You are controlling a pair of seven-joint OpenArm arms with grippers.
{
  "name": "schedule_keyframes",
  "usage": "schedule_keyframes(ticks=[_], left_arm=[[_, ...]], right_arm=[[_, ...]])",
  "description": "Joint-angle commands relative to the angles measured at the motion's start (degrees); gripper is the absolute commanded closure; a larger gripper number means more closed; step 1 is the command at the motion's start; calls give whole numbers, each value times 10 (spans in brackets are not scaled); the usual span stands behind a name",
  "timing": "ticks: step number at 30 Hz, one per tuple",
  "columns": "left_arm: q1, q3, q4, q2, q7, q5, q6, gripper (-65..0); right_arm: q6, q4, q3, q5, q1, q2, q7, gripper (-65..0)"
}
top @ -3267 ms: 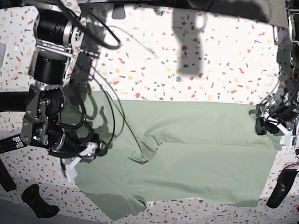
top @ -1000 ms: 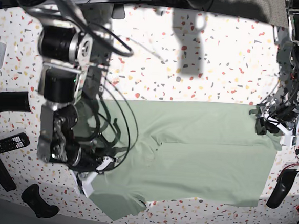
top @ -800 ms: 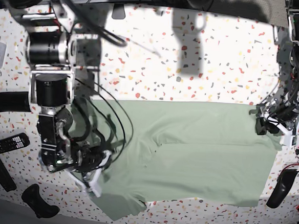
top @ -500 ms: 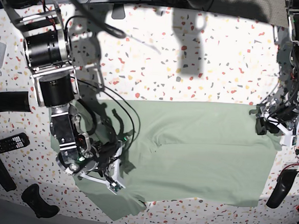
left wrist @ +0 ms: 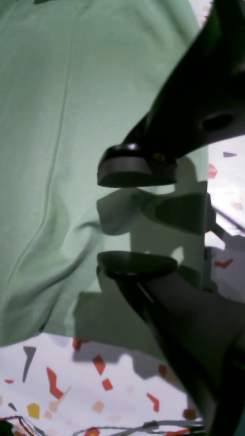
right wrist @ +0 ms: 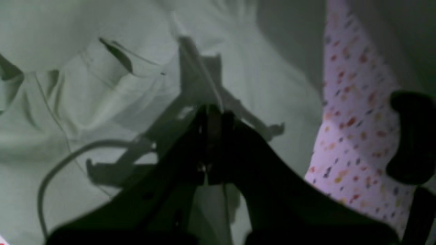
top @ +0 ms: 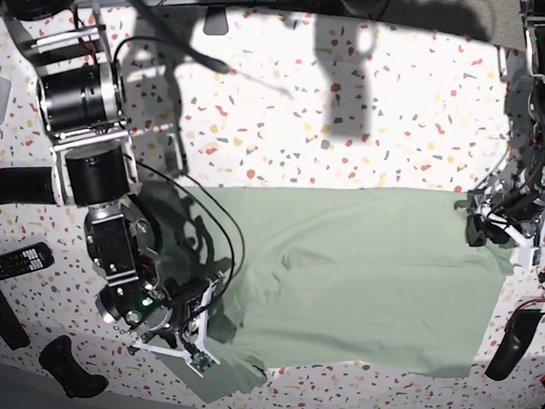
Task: Fold the T-shirt properly
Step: 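Release the fabric from the right gripper and raise it away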
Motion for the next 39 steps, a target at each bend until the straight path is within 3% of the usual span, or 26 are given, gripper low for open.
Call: schedule_keyframes(ticks=[1,9,14,18,22,25,28,33,36,39], left_arm=[[-9,-3,11,-10,-13,-5,-3,-275],[-9,-3,11,-9,-13,-5,-3,-275],[-9,-3,11,-10,-13,-5,-3,-275],[-9,-3,11,-10,-13,-5,-3,-275],[-9,-3,11,-10,-14,-3,-3,-275],[-9,-3,11,-10,-26,23,-3,-275],[-9,-3,11,-10,-37,55,-2,-275],[-9,-3,11,-10,-49,73,-2,-275],[-9,-3,11,-10,-58,73,-2,-275],[-10,-3,11,-10,-62,73,-2,-275]], right_arm=[[-6,8,2,-7,24,3,11,0],[-6,7,2,-14,24,11,26,0],[-5,1,2,-56,24,11,56,0],[16,-25,2,-56,24,11,83,0],[14,-65,2,-83,24,11,90,-238],[-28,-86,2,-133,24,12,94,-328],[-84,-89,2,-164,25,16,78,-328],[-210,-88,2,-183,33,21,6,-327],[-238,-80,2,-175,40,27,-5,-327],[-242,-59,2,-141,42,32,-9,-326]])
